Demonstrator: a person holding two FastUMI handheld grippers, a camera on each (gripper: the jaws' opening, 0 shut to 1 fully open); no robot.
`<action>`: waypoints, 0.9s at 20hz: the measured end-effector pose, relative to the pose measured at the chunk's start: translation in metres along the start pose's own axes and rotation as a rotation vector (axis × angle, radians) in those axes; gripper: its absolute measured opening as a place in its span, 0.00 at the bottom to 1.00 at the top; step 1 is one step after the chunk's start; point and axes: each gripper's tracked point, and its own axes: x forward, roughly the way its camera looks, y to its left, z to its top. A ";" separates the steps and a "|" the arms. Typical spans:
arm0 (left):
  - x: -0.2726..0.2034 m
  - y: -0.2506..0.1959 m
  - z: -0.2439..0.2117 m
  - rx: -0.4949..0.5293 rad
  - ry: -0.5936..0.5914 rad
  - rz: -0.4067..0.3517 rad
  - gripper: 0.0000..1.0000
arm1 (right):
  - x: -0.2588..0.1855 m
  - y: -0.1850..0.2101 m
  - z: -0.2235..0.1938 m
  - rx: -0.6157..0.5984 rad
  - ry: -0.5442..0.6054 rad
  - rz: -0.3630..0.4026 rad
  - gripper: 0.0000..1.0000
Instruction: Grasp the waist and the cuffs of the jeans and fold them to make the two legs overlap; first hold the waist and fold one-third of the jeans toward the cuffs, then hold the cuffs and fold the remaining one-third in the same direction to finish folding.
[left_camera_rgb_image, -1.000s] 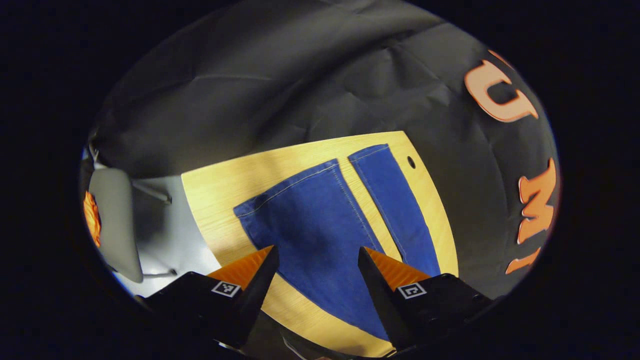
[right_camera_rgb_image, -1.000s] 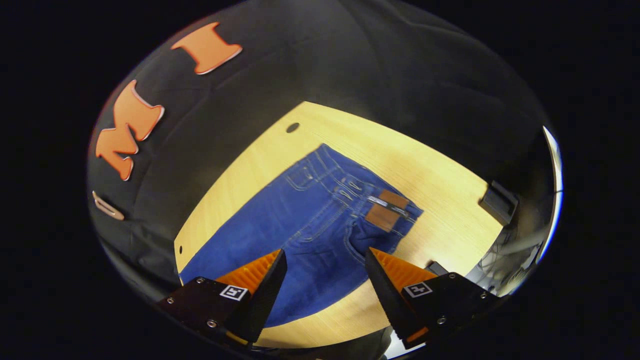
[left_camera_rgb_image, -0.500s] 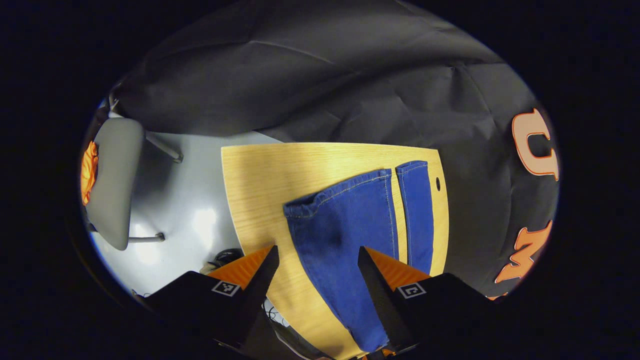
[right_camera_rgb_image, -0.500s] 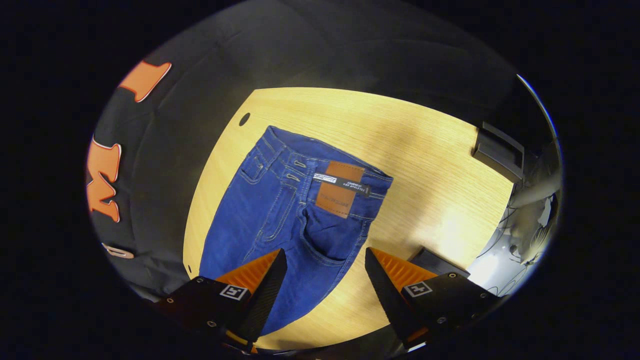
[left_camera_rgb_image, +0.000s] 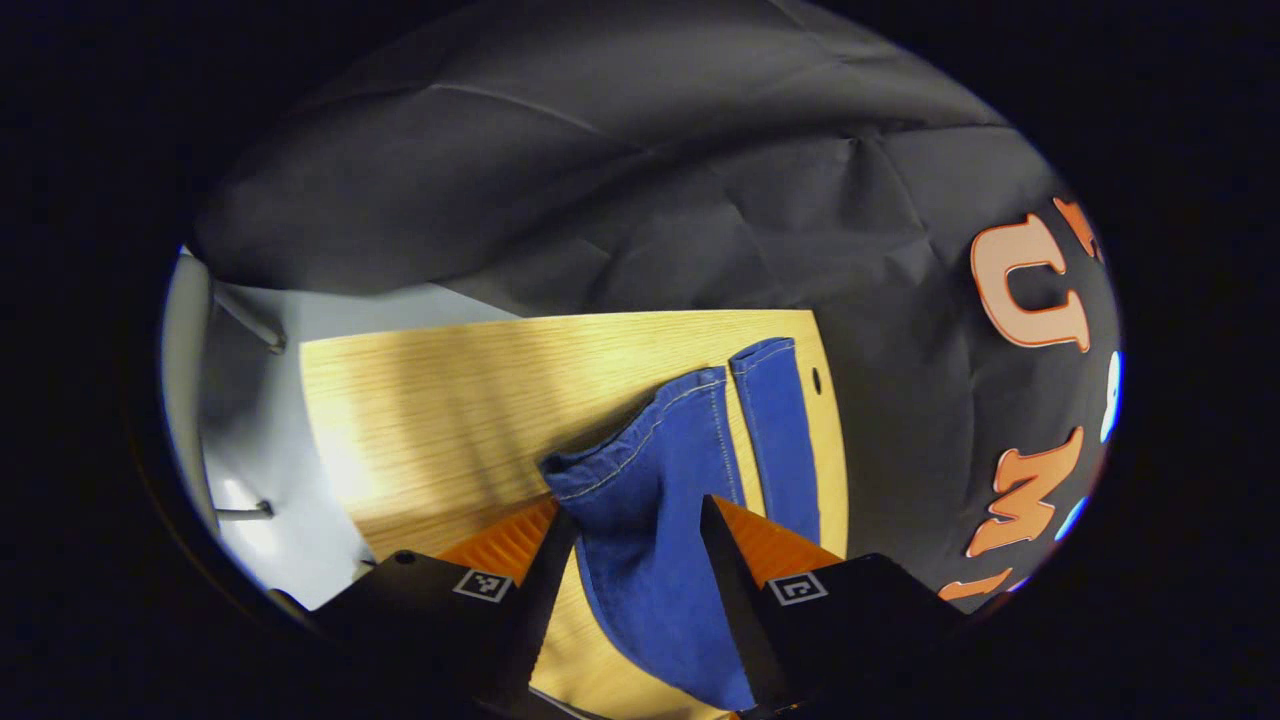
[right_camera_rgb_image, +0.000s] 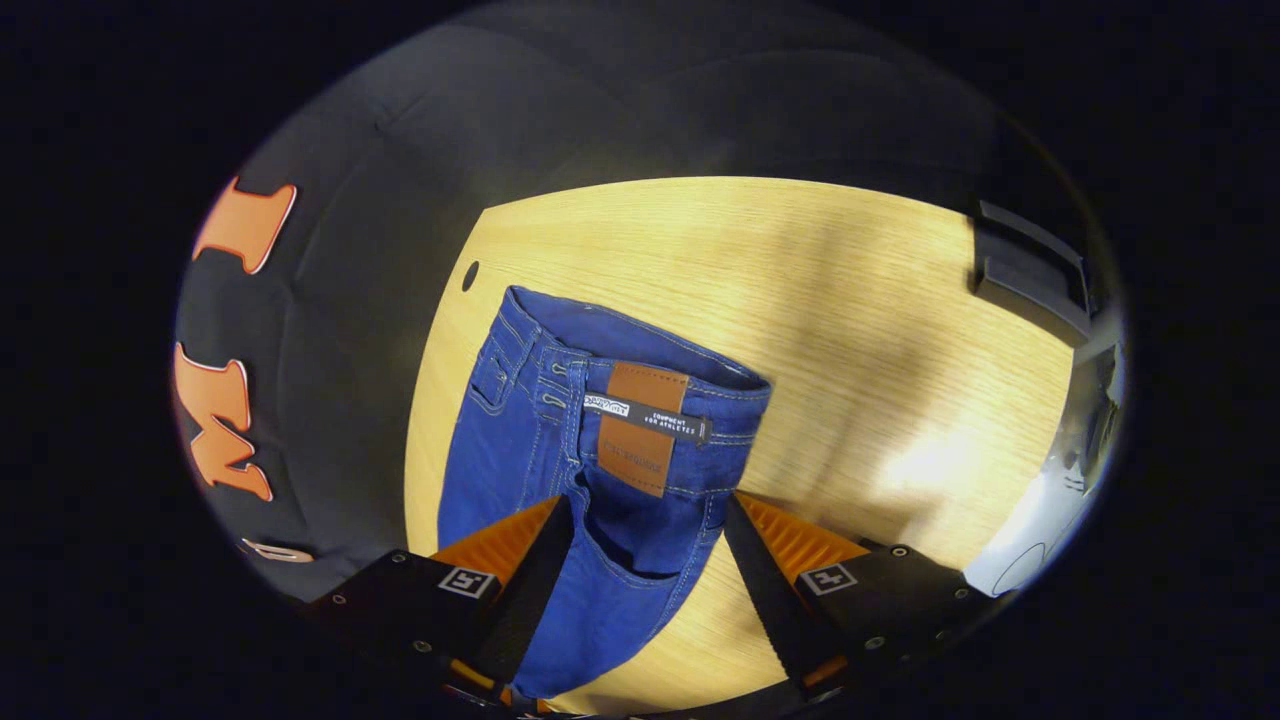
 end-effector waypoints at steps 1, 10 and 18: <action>0.005 0.002 -0.003 -0.008 0.012 -0.005 0.77 | 0.002 0.003 0.001 0.006 0.001 0.018 0.95; 0.030 0.001 -0.020 -0.075 0.046 0.000 0.05 | 0.015 0.016 -0.022 0.055 0.060 0.117 0.87; 0.025 0.001 -0.026 0.012 0.043 0.089 0.01 | 0.027 0.014 -0.016 0.098 -0.018 0.036 0.16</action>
